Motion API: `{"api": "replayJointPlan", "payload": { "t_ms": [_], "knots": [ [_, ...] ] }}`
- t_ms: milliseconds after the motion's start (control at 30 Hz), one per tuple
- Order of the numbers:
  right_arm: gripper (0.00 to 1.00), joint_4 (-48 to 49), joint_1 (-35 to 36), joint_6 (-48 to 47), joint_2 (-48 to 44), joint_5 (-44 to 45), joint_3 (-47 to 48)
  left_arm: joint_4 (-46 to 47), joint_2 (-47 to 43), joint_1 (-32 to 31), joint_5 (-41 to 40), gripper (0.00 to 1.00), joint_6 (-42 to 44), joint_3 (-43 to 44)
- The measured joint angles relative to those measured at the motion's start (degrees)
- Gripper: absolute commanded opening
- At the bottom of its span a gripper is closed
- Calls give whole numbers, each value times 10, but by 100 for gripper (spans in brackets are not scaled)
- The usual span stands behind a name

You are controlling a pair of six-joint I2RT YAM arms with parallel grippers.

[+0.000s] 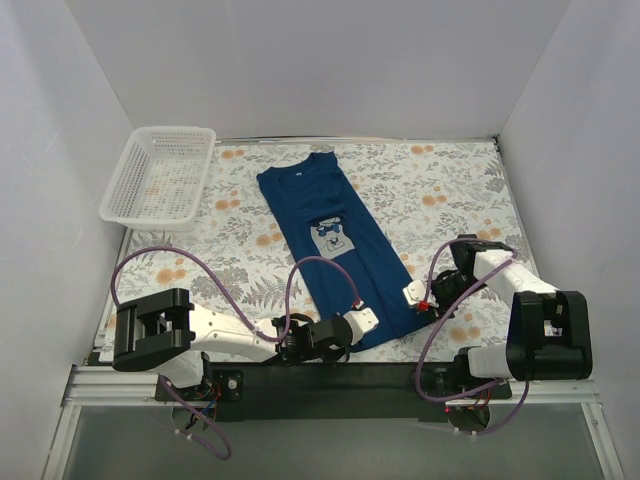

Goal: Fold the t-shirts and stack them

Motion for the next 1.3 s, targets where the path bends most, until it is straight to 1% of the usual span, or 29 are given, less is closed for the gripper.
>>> {"api": "replayJointPlan", "payload": {
  "t_ms": [200,567,700,900,1033,1100,1167,1300],
  "knots": [
    [49,-11,2,0,-35,-15,0,2,0,0,1,1,-1,0],
    [49,-5,3,0,-21,-12,-49,14,4,0,9,0,-3,0],
    [46,2,6,3,-23,-12,-51,19,4,0,10,0,-7,-2],
    [36,17,14,29,-25,-24,-57,35,3,0,10,0,-14,-10],
    [9,37,21,46,-25,-36,-61,43,2,0,12,0,-18,-14],
    [8,52,25,55,-25,-42,-63,52,1,1,17,0,-21,-19],
    [3,60,25,63,-30,-47,-66,59,-2,2,21,0,-22,-24],
    [1,67,28,81,-35,-48,-67,64,-10,7,33,0,-20,-33]
  ]
}}
